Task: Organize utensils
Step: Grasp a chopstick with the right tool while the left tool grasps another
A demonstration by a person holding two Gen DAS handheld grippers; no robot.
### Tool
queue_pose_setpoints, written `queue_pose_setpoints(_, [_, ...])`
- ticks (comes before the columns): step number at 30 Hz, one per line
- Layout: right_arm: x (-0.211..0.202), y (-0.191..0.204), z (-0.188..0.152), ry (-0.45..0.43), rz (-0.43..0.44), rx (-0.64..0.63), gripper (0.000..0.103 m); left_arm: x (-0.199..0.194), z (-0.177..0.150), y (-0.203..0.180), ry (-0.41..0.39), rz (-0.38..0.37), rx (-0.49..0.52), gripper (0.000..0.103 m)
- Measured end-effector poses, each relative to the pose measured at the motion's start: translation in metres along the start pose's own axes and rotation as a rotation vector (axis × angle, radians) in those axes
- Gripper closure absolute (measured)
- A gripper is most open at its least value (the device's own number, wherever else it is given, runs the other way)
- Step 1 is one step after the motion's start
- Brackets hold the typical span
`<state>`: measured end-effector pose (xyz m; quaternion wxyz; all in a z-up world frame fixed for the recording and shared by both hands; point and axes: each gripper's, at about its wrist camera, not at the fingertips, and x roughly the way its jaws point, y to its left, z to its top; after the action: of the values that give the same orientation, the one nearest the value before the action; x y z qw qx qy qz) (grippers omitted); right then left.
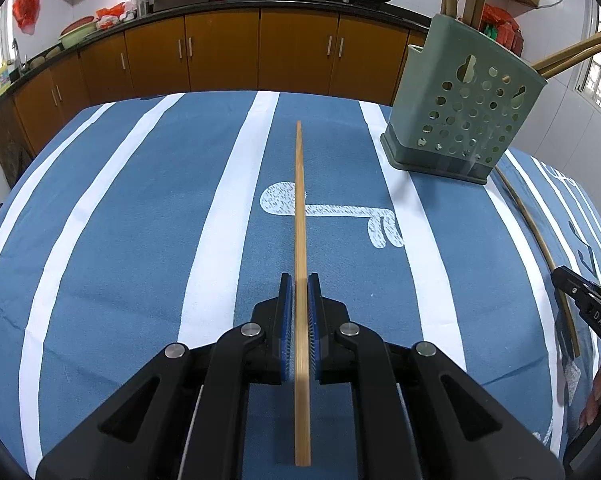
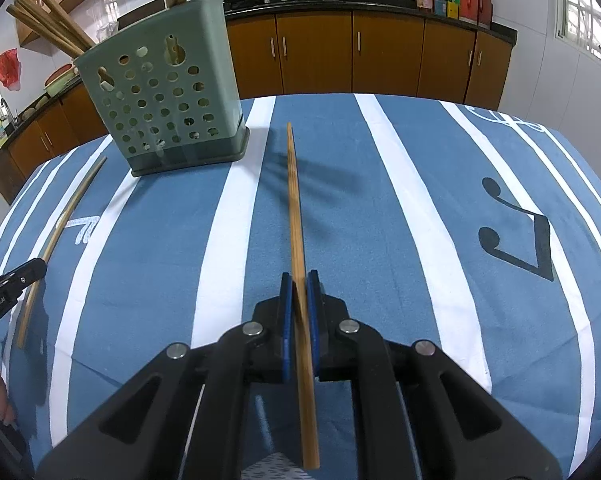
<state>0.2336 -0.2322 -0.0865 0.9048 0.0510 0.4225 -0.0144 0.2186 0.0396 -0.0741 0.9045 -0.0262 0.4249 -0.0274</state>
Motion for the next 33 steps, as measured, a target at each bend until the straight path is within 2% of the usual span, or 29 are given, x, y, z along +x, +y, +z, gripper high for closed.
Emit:
queue_pose_setpoints(28, [0.0007, -0.0006, 0.0001, -0.001, 0.002, 0.001, 0.093, 0.0001, 0.0004, 0.0002, 0.0, -0.006, -0.006, 0.094])
queue_pose_setpoints(33, [0.0003, 0.002, -0.0009, 0.0, -0.015, -0.014, 0.091, -0.0016, -0.0019, -0.0022, 0.001, 0.016, 0.012, 0.094])
